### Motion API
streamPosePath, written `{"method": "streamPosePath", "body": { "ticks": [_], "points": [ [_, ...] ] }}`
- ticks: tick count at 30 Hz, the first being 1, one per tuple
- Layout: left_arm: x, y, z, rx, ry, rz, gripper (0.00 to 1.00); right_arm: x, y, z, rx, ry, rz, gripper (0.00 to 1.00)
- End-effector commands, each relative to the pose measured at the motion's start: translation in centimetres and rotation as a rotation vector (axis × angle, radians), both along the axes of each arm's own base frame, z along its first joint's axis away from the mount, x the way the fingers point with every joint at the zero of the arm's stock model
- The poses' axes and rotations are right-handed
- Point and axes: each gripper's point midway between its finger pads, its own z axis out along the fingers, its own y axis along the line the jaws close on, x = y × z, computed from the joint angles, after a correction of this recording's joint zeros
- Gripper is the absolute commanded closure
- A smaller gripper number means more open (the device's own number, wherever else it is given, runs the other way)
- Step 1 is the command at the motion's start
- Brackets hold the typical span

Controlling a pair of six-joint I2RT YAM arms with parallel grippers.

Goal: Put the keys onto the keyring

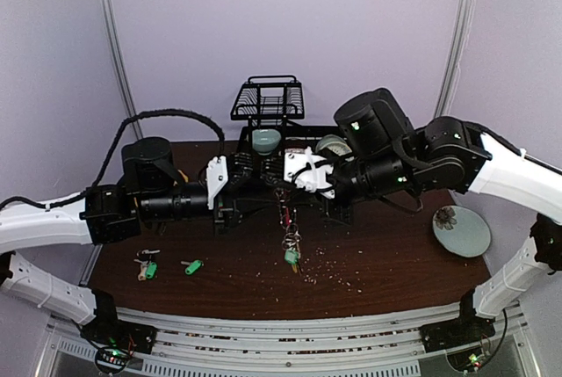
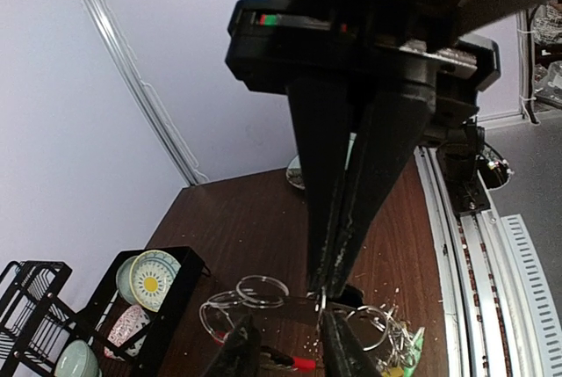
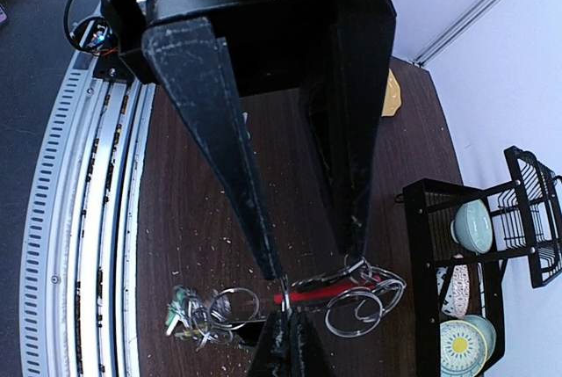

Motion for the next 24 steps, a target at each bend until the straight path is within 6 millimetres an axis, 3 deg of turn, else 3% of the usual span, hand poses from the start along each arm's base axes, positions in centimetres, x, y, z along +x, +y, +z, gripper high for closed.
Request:
{"method": "streamPosePath", "body": {
  "ticks": [1, 3, 7, 12, 16, 20, 24],
  "points": [
    [-0.5, -0.8, 0.8, -0.010, 0.008, -0.050, 0.74, -0.3, 0.6, 2.6, 0.057, -0.046, 0.015, 1.00],
    [-0.5, -1.0, 0.6, -0.006, 0.015, -0.054, 0.80, -0.6, 0.9, 2.7, 0.067, -0.041, 0.031, 1.00],
    [-0.7, -0.9, 0.9, -0.017, 0.010, -0.065, 0.82, -0.9, 1.3, 2.7, 0.076, -0.043, 0.046, 1.00],
    [-1.9, -1.0, 0.4, -0.004, 0.011, -0.134, 0.74, -0.8, 1.5, 2.7, 0.076, -0.047, 0.040, 1.00],
    [-1.6, -0.7, 1.0, -0.034, 0.000, -0.106, 0.97, -1.1, 1.6, 3.0, 0.094, -0.040, 0.056, 1.00],
    [-1.9, -0.5, 1.3, -0.050, -0.005, -0.116, 0.89, -1.1, 1.6, 2.8, 0.085, -0.043, 0.052, 1.00],
    [-1.8, -0.5, 1.3, -0.051, -0.004, -0.111, 1.00, -1.1, 1.7, 2.7, 0.086, -0.041, 0.053, 1.00]
  ]
}}
